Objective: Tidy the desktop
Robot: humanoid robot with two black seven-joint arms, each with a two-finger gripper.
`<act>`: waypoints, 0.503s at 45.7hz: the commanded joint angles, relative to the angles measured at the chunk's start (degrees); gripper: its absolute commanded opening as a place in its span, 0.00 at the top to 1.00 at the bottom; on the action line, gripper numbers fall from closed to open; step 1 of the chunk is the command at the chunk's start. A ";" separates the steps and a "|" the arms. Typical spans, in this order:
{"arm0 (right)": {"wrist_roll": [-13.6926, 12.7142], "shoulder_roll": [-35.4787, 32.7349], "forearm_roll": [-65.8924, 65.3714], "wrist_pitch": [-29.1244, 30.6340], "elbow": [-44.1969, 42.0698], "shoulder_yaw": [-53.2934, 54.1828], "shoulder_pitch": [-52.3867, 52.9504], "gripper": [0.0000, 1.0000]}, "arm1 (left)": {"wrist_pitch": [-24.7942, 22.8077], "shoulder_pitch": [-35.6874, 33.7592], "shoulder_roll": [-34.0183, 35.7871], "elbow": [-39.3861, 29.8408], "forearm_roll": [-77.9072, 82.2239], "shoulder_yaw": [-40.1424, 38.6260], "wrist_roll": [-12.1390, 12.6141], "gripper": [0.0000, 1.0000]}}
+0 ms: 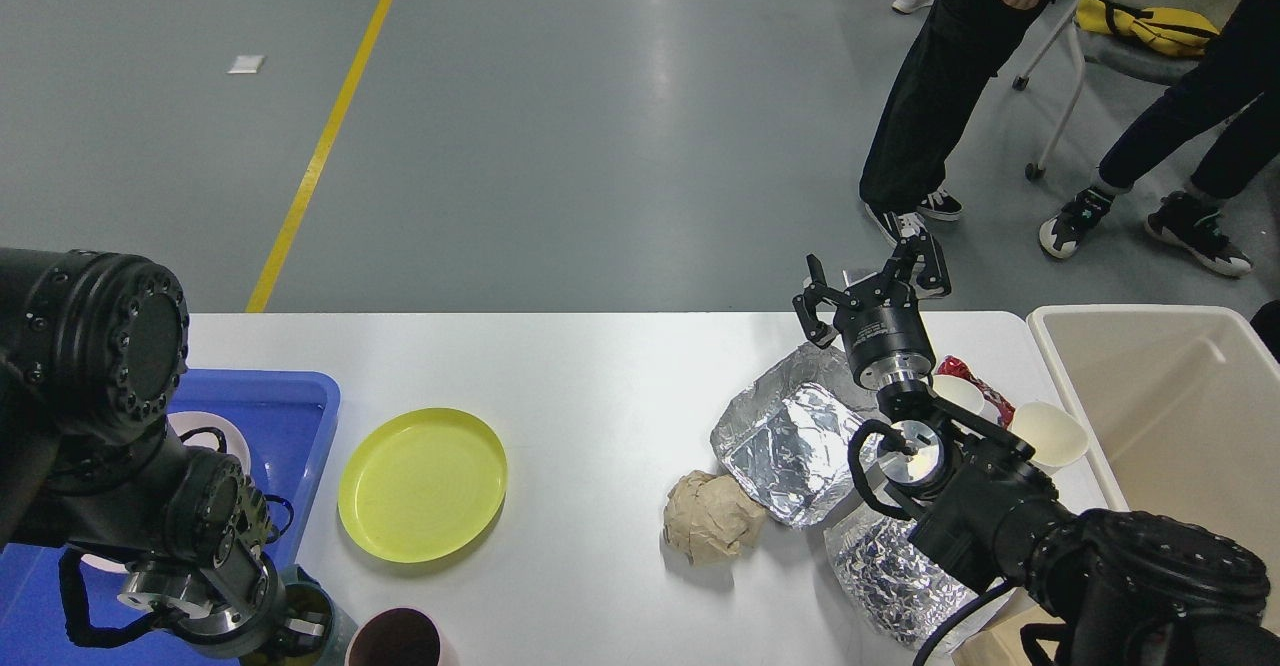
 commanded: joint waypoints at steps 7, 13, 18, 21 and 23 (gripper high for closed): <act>0.00 0.03 0.05 -0.01 0.00 0.00 0.00 0.00 | 0.01 -0.03 0.07 0.00 0.01 0.20 -0.02 0.98; 0.00 0.03 0.05 -0.01 0.00 0.00 0.00 0.00 | -0.08 -0.20 0.15 0.00 0.10 0.47 -0.02 0.99; 0.00 0.03 0.05 0.07 0.00 0.00 0.00 0.00 | -0.34 -0.55 0.15 0.00 0.19 0.73 0.07 1.00; 0.00 0.03 0.05 -0.01 0.00 0.00 0.00 0.00 | -0.61 -0.90 0.59 -0.09 0.28 0.73 0.07 1.00; 0.00 0.03 0.05 0.07 0.00 0.00 0.00 0.00 | -0.70 -1.43 0.86 -0.09 0.28 0.82 0.25 1.00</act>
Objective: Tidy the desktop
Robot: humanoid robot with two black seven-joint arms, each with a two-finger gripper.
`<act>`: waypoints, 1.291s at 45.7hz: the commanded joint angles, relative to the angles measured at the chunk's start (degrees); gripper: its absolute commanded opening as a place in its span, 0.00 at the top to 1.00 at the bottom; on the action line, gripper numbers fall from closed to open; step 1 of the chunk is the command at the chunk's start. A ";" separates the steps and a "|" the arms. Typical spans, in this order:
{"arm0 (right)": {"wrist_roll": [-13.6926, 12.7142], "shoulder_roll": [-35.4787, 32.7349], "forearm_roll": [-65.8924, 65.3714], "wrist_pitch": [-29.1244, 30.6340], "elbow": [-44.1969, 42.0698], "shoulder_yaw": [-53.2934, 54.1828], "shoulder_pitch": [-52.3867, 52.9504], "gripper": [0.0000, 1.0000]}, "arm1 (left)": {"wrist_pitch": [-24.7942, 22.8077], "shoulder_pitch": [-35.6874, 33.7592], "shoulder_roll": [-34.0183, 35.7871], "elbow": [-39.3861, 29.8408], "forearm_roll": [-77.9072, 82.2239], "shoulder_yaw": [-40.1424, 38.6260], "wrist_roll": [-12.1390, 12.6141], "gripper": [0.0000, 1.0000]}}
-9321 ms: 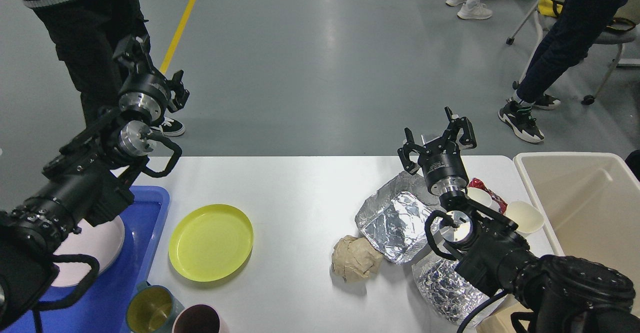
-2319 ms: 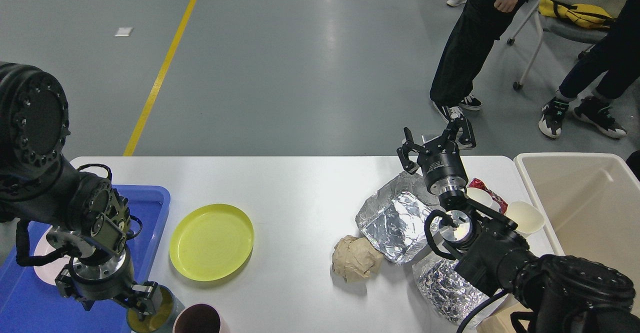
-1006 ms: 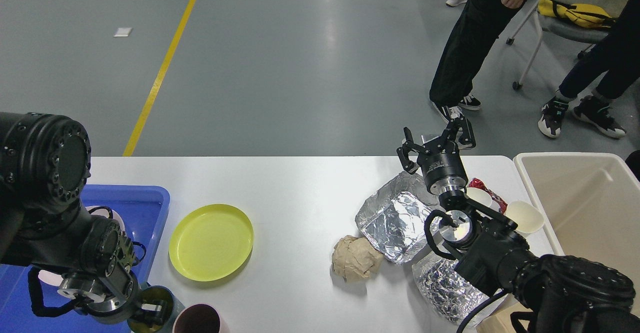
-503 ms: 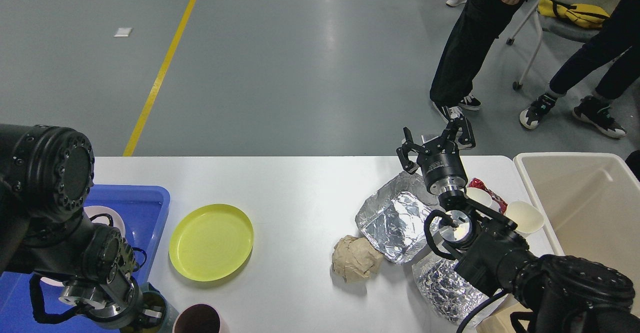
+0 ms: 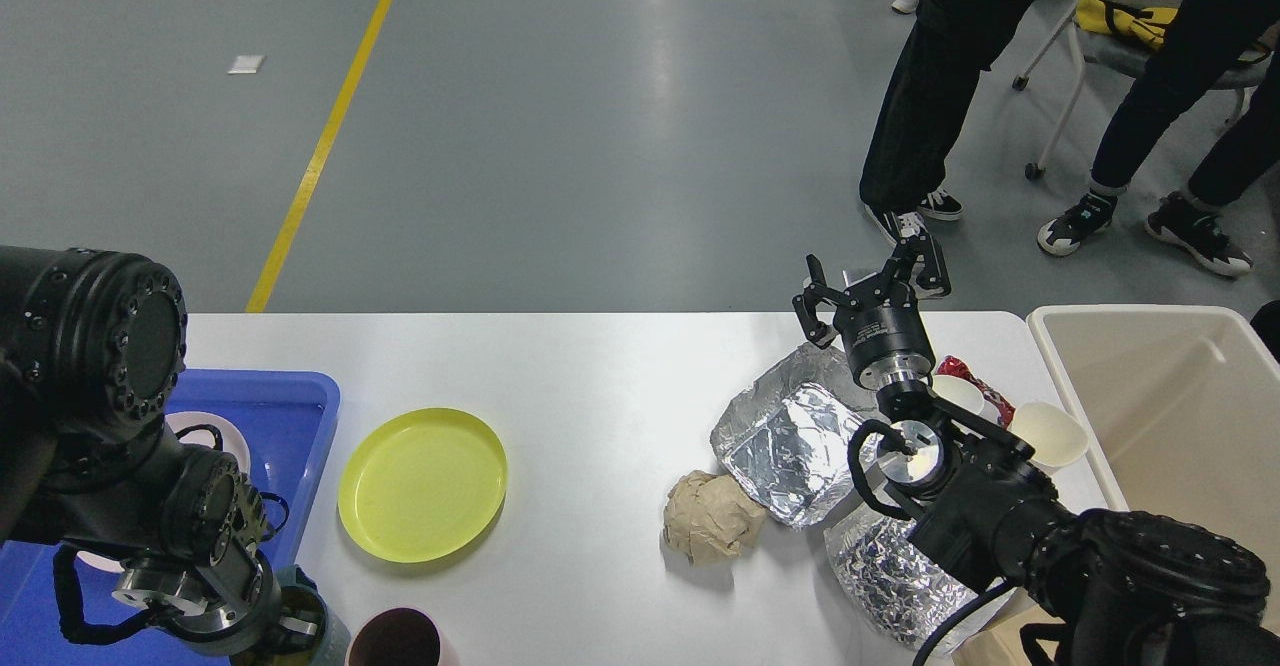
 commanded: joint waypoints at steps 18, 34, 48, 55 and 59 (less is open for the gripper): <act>0.00 -0.08 -0.07 -0.01 -0.09 0.00 0.00 0.00 | -11.12 -12.96 6.87 -0.49 0.51 0.58 -0.09 1.00; 0.00 0.00 -0.07 0.07 -0.09 0.00 0.00 0.00 | -33.00 -28.52 14.61 -0.58 1.21 4.36 -0.26 0.99; 0.00 0.00 0.01 -0.01 -0.09 0.00 0.00 0.00 | -47.61 -42.24 20.76 -0.49 8.77 14.73 -9.13 0.99; 0.00 -0.08 0.01 0.07 -0.09 0.00 0.00 0.00 | -44.54 -37.59 21.11 -0.14 9.91 16.05 -10.72 0.99; 0.00 0.00 -0.07 -0.01 -0.09 0.00 0.00 0.00 | -38.39 -32.15 21.55 -0.05 9.91 16.23 -10.72 0.99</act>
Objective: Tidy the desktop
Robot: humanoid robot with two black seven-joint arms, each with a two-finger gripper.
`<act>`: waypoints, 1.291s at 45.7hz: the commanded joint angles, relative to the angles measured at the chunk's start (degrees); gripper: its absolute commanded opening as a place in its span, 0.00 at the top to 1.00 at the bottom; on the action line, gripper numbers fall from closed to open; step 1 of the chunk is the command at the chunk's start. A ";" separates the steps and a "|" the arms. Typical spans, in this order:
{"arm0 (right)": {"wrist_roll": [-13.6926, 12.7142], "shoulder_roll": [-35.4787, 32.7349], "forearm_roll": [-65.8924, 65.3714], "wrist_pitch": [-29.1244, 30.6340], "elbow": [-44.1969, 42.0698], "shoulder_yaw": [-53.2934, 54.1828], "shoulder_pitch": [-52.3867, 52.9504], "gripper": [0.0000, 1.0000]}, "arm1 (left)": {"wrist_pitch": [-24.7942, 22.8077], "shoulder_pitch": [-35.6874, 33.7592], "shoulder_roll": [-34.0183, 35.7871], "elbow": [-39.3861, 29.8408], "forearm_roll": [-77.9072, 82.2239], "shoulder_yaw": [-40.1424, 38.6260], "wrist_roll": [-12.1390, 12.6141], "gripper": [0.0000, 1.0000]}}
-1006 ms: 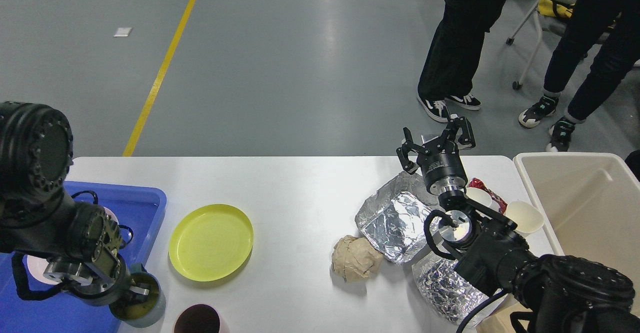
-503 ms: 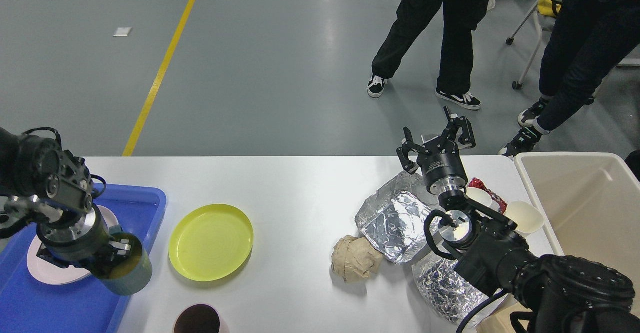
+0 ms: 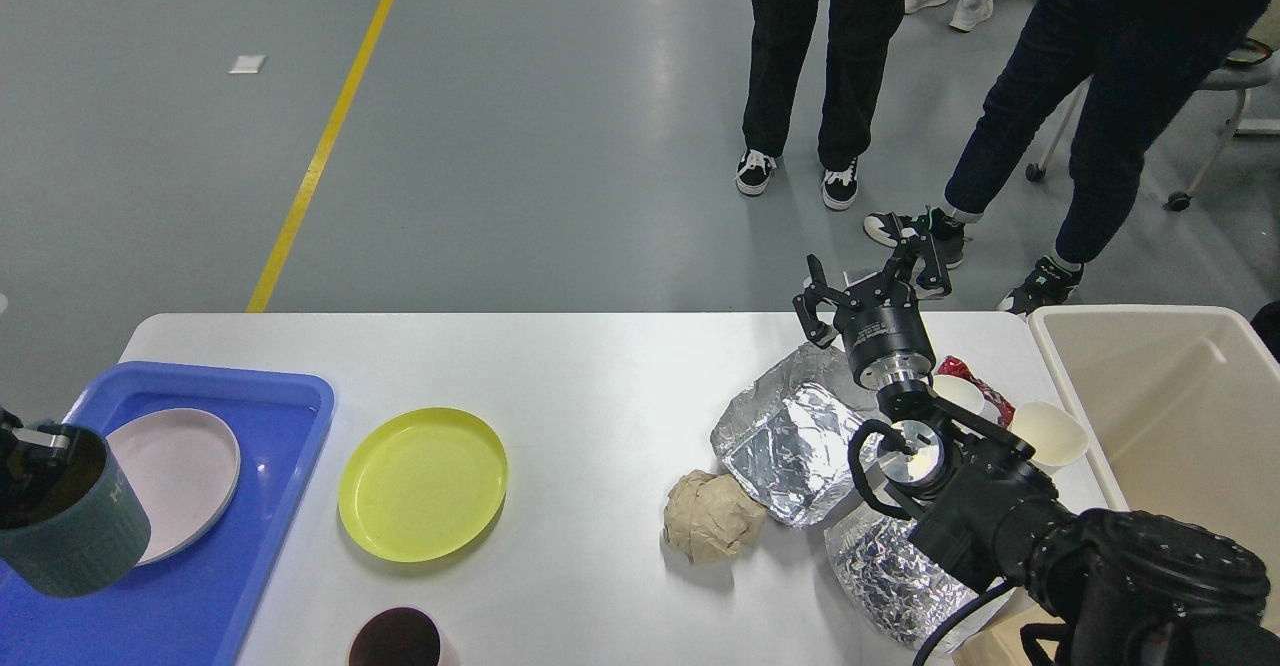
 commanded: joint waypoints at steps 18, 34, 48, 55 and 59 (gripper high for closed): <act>0.00 -0.08 0.04 0.07 0.09 0.00 0.00 0.00 | 37.45 31.92 8.42 2.85 -1.02 -1.86 0.51 0.97; 0.00 -0.08 0.04 -0.02 0.09 0.00 0.00 0.00 | 40.97 43.52 16.86 16.30 -1.19 -10.21 0.68 0.96; 0.00 -0.08 -0.04 -0.02 0.09 0.00 0.00 0.00 | 40.97 49.42 16.51 22.02 -2.95 -16.98 0.86 0.93; 0.00 -0.08 0.04 -0.02 0.09 0.00 0.00 0.00 | 40.97 50.38 16.34 22.11 -2.86 -17.07 0.86 0.92; 0.00 -0.08 0.04 0.07 0.09 0.00 0.00 0.00 | 41.06 51.79 16.42 22.37 -2.86 -16.80 0.86 0.90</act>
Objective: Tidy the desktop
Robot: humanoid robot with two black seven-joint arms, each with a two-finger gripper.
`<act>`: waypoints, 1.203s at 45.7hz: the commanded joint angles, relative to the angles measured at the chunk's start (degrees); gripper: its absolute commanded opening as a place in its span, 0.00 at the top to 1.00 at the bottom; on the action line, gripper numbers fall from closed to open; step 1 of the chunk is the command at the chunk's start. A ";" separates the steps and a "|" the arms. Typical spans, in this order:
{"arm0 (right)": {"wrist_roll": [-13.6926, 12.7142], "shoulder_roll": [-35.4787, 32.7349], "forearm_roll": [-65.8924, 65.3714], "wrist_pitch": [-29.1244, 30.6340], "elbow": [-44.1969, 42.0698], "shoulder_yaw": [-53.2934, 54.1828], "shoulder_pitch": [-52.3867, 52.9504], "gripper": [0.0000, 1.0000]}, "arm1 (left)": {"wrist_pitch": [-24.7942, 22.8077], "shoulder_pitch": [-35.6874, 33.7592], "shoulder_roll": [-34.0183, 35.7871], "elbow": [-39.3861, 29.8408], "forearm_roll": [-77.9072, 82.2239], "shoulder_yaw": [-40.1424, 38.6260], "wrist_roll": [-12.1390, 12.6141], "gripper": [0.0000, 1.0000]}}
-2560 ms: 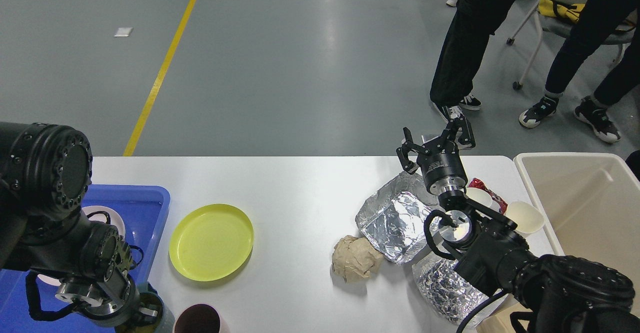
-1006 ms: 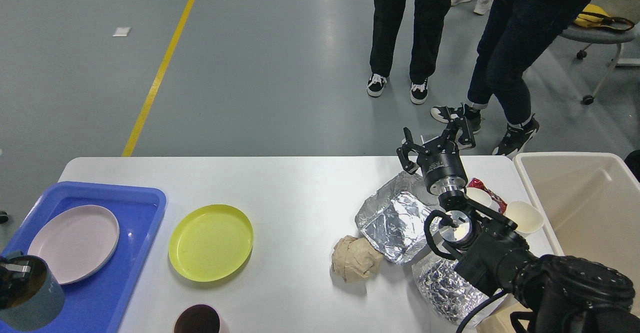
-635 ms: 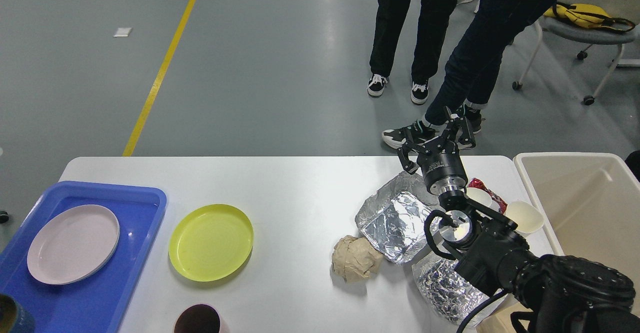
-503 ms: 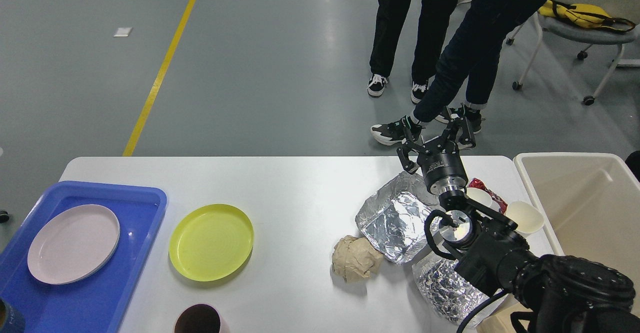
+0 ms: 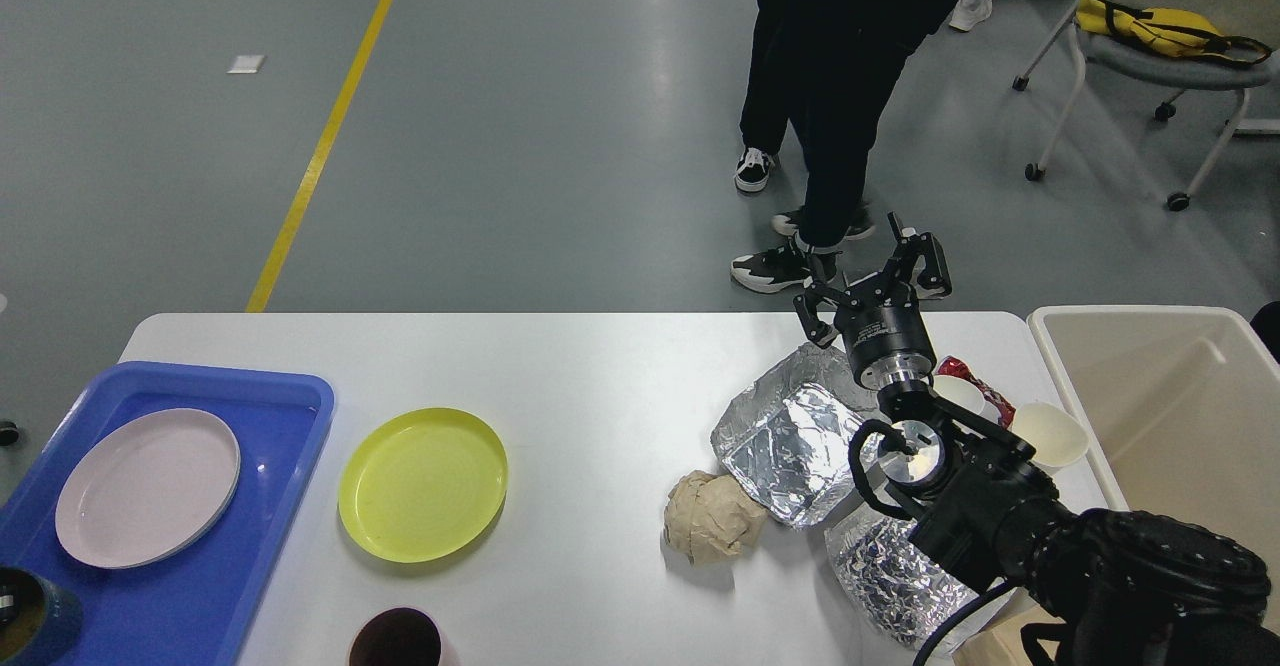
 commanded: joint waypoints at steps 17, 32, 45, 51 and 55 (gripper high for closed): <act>0.00 0.00 -0.06 0.05 0.00 0.00 0.00 0.00 | 0.08 3.76 0.14 4.04 0.01 0.46 0.00 0.88; 0.00 0.00 0.03 -0.03 0.00 0.00 0.00 0.00 | 0.17 4.46 0.05 5.88 0.01 0.20 0.00 0.73; 0.00 0.00 -0.06 0.05 0.09 0.00 0.00 0.00 | -0.09 4.02 1.28 6.41 0.01 0.55 0.00 0.24; 0.00 0.00 -0.06 0.05 0.09 0.00 0.00 0.00 | -0.44 3.59 1.98 6.33 0.01 2.04 0.00 0.04; 0.00 0.00 0.03 0.05 0.09 0.00 0.00 0.00 | -0.71 1.83 2.07 6.41 0.10 3.80 -0.09 0.04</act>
